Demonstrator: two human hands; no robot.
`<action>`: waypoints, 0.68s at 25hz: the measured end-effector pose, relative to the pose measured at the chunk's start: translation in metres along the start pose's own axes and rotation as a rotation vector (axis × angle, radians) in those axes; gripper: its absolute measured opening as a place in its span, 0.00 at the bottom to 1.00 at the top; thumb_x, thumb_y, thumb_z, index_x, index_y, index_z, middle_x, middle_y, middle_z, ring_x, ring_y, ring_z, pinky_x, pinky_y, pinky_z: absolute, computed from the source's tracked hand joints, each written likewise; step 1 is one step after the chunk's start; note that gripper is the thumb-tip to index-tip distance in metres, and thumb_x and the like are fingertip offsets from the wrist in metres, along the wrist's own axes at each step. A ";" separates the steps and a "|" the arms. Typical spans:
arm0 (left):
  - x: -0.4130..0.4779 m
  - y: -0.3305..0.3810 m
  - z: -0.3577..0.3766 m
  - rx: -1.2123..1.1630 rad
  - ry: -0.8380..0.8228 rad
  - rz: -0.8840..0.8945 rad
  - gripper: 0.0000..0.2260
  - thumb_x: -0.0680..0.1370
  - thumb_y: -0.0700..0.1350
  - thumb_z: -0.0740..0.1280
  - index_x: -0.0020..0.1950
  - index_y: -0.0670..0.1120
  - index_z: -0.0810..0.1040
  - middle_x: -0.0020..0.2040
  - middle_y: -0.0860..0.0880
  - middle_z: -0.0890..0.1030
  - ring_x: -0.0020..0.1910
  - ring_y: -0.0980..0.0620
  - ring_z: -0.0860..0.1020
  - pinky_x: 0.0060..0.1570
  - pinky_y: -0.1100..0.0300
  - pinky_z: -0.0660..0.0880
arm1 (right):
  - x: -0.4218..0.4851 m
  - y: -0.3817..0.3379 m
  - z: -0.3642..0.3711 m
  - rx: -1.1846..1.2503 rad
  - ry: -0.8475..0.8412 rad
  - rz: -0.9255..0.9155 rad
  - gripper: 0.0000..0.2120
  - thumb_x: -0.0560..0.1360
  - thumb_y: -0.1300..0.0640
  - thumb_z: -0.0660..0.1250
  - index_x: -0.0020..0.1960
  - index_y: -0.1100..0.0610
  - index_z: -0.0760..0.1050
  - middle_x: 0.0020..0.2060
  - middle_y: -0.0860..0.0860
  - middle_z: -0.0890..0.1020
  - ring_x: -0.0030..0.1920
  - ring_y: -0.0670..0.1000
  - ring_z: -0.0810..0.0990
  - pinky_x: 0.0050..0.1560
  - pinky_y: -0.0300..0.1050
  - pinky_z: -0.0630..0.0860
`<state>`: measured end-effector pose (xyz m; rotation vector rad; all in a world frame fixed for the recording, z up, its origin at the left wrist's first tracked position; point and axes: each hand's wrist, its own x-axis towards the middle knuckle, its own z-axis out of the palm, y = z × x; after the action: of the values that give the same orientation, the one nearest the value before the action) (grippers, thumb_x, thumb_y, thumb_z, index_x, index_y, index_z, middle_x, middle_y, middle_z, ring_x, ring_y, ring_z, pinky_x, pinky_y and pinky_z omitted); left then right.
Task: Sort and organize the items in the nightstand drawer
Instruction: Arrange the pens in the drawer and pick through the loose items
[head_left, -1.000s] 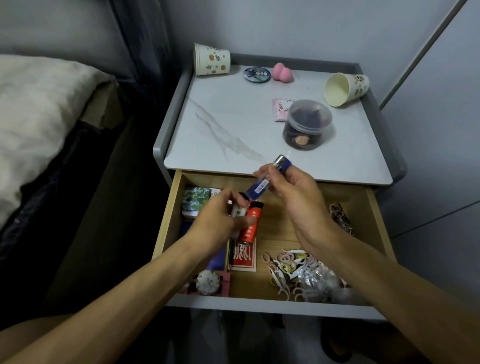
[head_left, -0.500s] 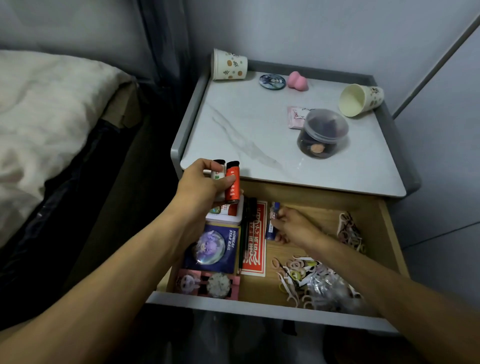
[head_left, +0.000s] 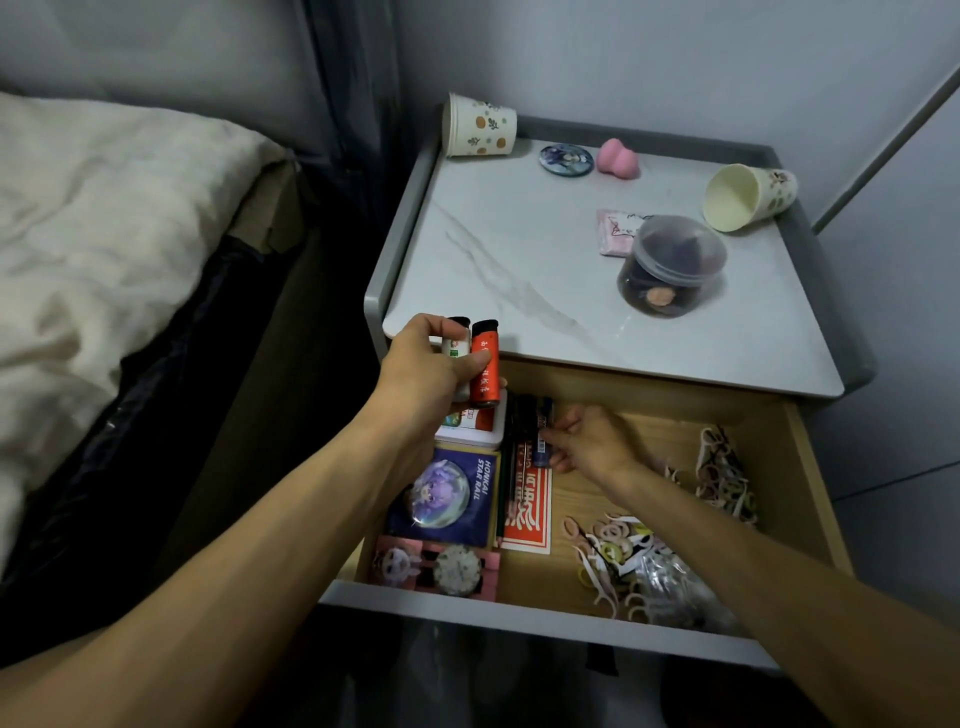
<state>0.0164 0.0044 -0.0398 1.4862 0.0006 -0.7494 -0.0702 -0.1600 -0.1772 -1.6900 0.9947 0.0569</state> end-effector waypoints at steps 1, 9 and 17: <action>0.000 -0.001 0.000 0.008 -0.003 0.006 0.12 0.78 0.35 0.67 0.59 0.43 0.70 0.45 0.40 0.81 0.29 0.52 0.82 0.29 0.60 0.78 | -0.002 -0.001 -0.001 0.009 0.003 -0.002 0.06 0.78 0.67 0.66 0.47 0.63 0.69 0.28 0.58 0.76 0.17 0.43 0.74 0.21 0.35 0.73; 0.000 -0.022 0.012 0.098 -0.130 0.038 0.21 0.75 0.34 0.70 0.67 0.43 0.69 0.56 0.42 0.80 0.40 0.49 0.84 0.34 0.60 0.78 | -0.075 -0.052 -0.046 0.106 -0.146 -0.259 0.11 0.80 0.53 0.64 0.53 0.59 0.81 0.44 0.56 0.83 0.39 0.48 0.80 0.41 0.41 0.76; -0.004 -0.050 0.022 0.200 -0.213 -0.010 0.18 0.75 0.38 0.71 0.64 0.44 0.74 0.53 0.45 0.83 0.49 0.49 0.83 0.42 0.59 0.79 | -0.093 -0.054 -0.039 0.317 -0.186 -0.200 0.09 0.79 0.54 0.66 0.50 0.58 0.82 0.40 0.49 0.85 0.41 0.44 0.80 0.44 0.41 0.73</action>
<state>-0.0186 -0.0090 -0.0797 1.5891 -0.2346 -0.9346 -0.1129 -0.1370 -0.0741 -1.4536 0.6541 -0.0708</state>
